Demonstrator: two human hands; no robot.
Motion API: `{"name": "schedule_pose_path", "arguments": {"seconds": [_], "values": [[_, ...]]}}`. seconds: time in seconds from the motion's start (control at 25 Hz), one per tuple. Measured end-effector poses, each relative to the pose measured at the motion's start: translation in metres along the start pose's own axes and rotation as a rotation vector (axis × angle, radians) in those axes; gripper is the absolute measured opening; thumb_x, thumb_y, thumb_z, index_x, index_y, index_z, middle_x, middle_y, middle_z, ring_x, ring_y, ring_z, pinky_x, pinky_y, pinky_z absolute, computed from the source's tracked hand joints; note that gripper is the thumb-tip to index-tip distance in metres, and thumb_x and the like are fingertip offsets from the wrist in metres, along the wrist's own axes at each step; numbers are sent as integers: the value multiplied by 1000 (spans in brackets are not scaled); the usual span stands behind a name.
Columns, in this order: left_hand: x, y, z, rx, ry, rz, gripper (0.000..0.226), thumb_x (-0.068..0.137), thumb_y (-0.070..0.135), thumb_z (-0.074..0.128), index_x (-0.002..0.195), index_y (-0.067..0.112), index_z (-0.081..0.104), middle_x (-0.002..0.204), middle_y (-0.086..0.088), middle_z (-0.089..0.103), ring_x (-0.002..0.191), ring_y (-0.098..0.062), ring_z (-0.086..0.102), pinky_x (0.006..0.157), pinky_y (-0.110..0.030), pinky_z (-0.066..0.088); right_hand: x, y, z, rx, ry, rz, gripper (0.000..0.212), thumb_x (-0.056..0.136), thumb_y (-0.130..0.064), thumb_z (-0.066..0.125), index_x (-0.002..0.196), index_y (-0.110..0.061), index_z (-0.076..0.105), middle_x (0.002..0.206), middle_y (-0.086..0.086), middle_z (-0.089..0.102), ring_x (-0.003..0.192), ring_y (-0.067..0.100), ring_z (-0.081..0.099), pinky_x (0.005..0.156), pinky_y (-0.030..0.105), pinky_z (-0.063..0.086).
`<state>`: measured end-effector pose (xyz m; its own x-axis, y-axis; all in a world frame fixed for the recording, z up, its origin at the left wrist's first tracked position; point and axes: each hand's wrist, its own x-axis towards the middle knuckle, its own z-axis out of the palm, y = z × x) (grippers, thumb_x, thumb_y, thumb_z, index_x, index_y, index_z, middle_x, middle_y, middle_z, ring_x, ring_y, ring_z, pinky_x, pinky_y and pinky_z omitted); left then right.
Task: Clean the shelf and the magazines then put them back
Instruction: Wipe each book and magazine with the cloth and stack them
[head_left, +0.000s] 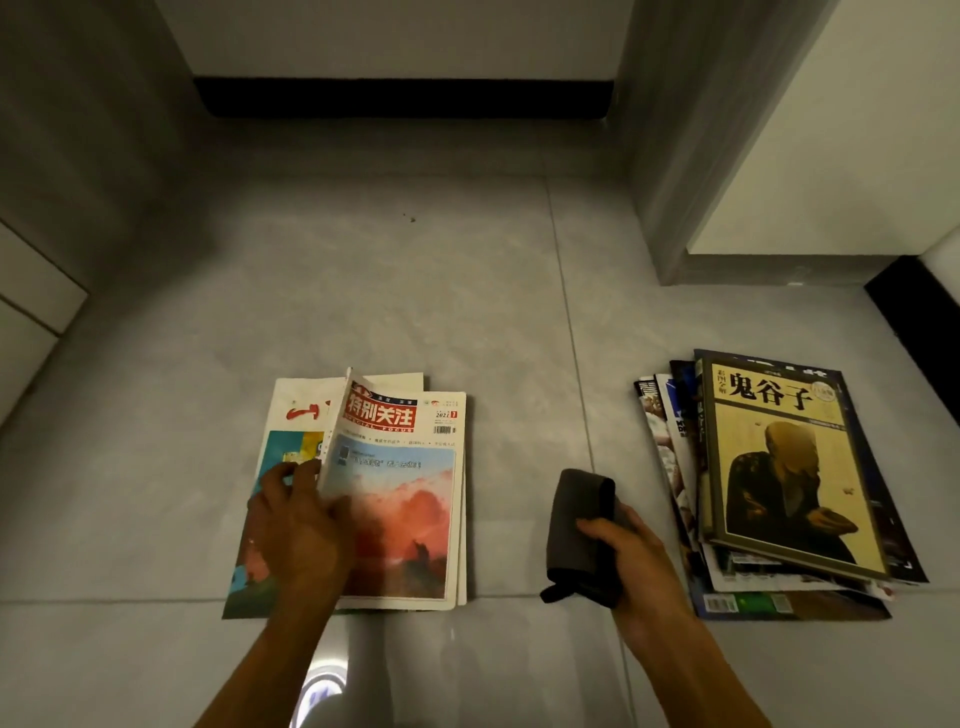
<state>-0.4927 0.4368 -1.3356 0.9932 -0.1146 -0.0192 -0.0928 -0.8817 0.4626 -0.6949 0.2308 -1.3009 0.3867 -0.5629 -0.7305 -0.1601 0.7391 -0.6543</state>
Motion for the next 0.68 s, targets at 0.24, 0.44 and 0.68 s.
{"name": "schedule_pose_path", "arguments": {"seconds": [0.24, 0.44, 0.68], "values": [[-18, 58, -26, -788, -623, -201, 25, 98, 18, 51, 117, 33, 45, 108, 0, 62, 90, -27, 68, 56, -37, 58, -10, -16, -16, 147, -79, -4, 37, 83, -3, 55, 116, -20, 62, 109, 17, 66, 98, 41, 64, 74, 50, 56], [-77, 99, 24, -642, -844, -154, 22, 99, 19, 48, 115, 32, 40, 122, -2, 59, 103, -25, 64, 80, -45, 59, -15, -48, -28, -32, -77, -55, 43, 87, 4, 49, 116, -24, 61, 112, 17, 64, 101, 41, 62, 67, 49, 56], [-95, 90, 38, -415, -580, -9, 37, 90, 20, 64, 121, 28, 45, 116, 7, 57, 109, -20, 60, 89, -34, 53, -2, -65, -19, -426, 47, -448, 41, 92, 3, 51, 100, -35, 63, 107, -5, 60, 99, 26, 60, 78, 49, 57]]}}
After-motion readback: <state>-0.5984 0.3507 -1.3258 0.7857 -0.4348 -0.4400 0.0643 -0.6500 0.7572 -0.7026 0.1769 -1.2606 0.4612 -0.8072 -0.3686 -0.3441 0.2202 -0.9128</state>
